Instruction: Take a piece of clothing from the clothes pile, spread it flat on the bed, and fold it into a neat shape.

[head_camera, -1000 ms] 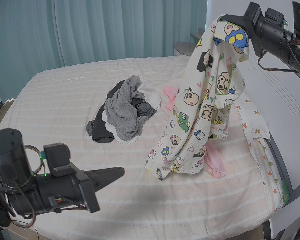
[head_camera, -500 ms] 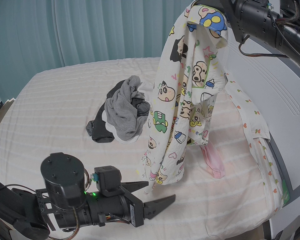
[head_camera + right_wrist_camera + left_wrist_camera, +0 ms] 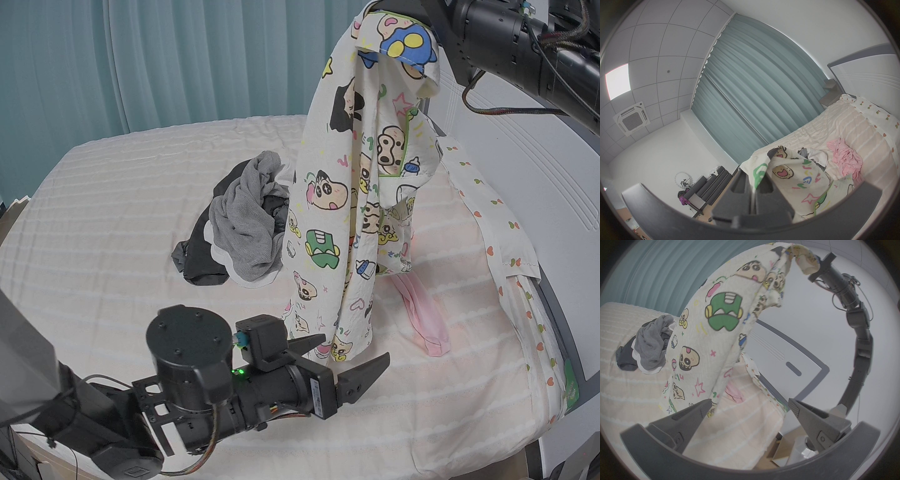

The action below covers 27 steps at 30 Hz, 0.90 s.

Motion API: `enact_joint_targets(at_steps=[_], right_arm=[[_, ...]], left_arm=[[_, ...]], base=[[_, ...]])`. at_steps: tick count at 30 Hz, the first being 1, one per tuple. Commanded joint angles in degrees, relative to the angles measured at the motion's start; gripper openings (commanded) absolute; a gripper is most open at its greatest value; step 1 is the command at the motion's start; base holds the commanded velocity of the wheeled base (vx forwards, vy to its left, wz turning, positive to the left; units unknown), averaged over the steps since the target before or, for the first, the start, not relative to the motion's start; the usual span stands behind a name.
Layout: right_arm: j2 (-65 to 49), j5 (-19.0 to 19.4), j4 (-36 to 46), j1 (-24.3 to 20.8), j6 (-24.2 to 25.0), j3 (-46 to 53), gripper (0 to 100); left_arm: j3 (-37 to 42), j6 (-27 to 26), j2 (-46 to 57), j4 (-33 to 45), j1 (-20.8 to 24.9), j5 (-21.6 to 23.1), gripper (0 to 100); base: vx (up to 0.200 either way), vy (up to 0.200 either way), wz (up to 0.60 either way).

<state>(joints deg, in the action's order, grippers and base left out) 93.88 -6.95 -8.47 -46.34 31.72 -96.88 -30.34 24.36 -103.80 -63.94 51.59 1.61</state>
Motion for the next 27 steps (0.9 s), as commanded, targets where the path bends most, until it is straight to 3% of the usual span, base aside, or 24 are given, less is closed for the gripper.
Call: enact_joint_targets(at_steps=[1,17,27], right_arm=[[0.2,0.0,0.0,-0.2,0.0,-0.1,0],[0.2,0.0,0.0,-0.1,0.0,-0.1,0],[0.3,0.0,0.0,-0.2,0.1,-0.4,0]], left_arm=[[-3.0,0.0,-7.0,-1.5,-1.5,-0.9,100],[-8.0,-0.1,-10.1,-1.5,-5.8,-3.7,100],[-15.1,0.2,-15.3,-1.5,-5.4,-3.5,100]], base=[[0.000,0.000,0.00],[0.000,0.000,0.00],[0.000,0.000,0.00]])
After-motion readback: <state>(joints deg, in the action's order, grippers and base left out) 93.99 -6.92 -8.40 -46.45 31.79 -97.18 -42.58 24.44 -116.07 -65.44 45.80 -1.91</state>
